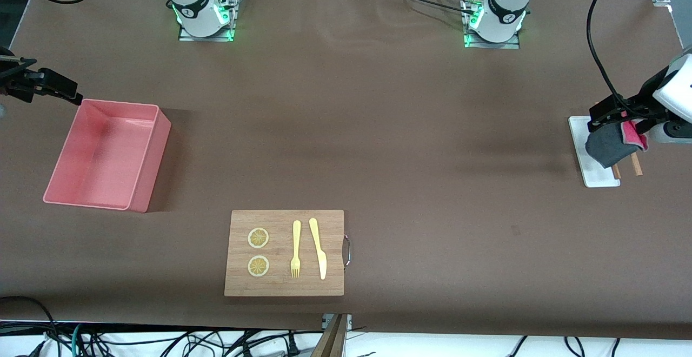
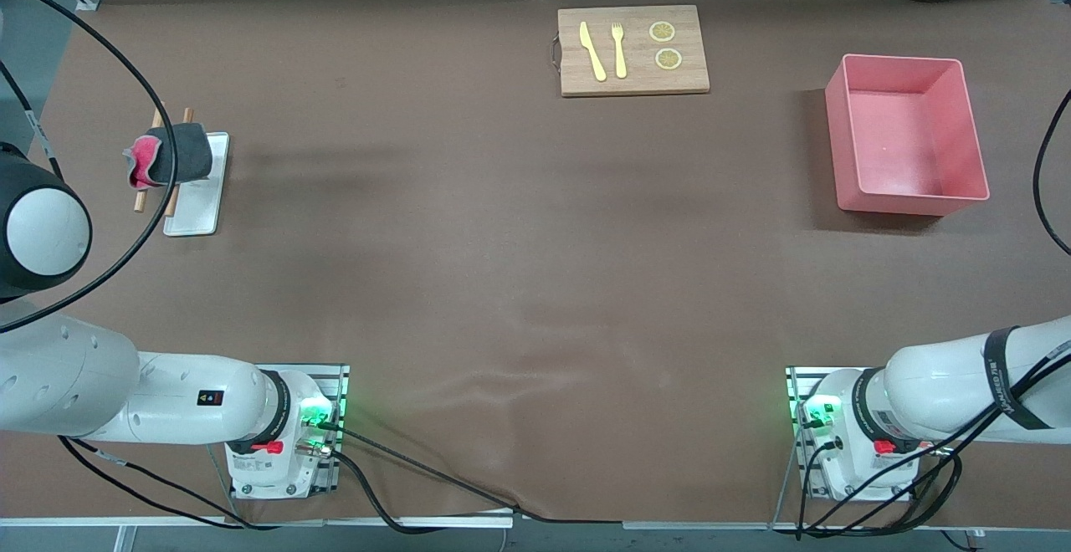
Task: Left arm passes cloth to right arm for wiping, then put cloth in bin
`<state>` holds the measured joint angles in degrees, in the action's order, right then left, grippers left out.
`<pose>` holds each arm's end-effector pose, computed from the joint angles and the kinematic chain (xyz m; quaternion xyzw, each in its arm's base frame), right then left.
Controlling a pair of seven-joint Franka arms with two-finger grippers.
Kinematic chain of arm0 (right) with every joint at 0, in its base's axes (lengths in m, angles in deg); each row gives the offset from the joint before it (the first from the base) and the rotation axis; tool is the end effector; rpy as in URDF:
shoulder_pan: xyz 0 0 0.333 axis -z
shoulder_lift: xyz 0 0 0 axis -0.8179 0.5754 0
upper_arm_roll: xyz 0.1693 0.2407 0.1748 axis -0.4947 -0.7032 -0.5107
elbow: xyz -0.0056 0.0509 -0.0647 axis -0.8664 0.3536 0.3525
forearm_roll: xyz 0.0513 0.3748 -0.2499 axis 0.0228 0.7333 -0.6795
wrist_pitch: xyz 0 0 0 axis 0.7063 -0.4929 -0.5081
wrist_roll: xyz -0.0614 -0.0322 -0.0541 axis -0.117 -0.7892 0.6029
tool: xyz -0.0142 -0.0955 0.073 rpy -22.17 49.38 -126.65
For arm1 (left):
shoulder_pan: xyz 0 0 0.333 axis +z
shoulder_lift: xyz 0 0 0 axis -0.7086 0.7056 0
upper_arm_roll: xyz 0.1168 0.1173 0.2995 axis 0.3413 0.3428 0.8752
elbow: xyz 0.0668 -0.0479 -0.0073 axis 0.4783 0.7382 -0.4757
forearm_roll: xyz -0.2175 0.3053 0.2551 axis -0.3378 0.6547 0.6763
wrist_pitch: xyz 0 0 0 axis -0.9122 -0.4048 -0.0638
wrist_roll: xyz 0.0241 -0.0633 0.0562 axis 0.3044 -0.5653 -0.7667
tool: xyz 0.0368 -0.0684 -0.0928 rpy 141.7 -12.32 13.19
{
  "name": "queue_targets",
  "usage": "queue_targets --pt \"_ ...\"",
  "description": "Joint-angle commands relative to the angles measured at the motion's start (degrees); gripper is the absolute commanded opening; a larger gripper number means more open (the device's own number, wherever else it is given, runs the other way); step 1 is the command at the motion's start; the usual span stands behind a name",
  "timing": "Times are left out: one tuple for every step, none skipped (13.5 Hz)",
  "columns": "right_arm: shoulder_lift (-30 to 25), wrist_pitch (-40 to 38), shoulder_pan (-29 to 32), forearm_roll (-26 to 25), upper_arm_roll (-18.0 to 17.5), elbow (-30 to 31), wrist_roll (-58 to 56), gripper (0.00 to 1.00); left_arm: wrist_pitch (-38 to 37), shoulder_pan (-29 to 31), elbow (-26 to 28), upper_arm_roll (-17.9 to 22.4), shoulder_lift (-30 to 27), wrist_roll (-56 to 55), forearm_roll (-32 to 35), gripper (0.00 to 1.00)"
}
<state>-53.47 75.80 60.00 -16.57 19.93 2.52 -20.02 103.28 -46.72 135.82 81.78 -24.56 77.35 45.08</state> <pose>0.6373 -0.0152 0.6359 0.9989 -0.0225 -0.0392 0.0091 0.6496 0.0065 0.5943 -1.0000 0.0034 -0.0092 0.0006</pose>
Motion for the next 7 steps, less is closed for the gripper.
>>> queue_targets --pt "0.16 -0.14 0.41 0.56 0.05 -0.50 -0.73 1.00 -0.03 0.19 -0.34 -0.06 0.11 -0.19 -0.33 1.00" --pt "0.16 -0.14 0.32 0.56 0.05 -0.50 -0.73 1.00 -0.20 0.19 -0.33 -0.06 0.11 -0.27 -0.33 1.00" --pt "0.16 -0.06 0.41 0.56 0.05 -0.50 -0.73 1.00 -0.29 0.10 -0.85 -0.06 0.28 -0.53 -0.33 1.00" --pt "0.16 -0.14 0.49 0.56 0.05 -0.50 -0.73 1.00 -0.29 0.10 -1.12 -0.06 0.54 -1.23 -0.33 1.00" --pt "0.16 -0.14 0.58 0.56 0.05 -0.50 -0.73 1.00 -0.29 0.10 -1.12 -0.06 0.55 -1.32 -0.33 1.00" --pt "0.16 -0.14 0.58 0.65 0.05 -0.50 -0.73 1.00 -0.29 0.10 -1.12 -0.06 0.55 -1.32 -0.33 1.00" --pt "0.16 -0.14 0.58 0.65 0.05 -0.50 -0.73 1.00 -0.29 0.10 -1.12 -0.06 0.55 -1.32 -0.33 1.00"
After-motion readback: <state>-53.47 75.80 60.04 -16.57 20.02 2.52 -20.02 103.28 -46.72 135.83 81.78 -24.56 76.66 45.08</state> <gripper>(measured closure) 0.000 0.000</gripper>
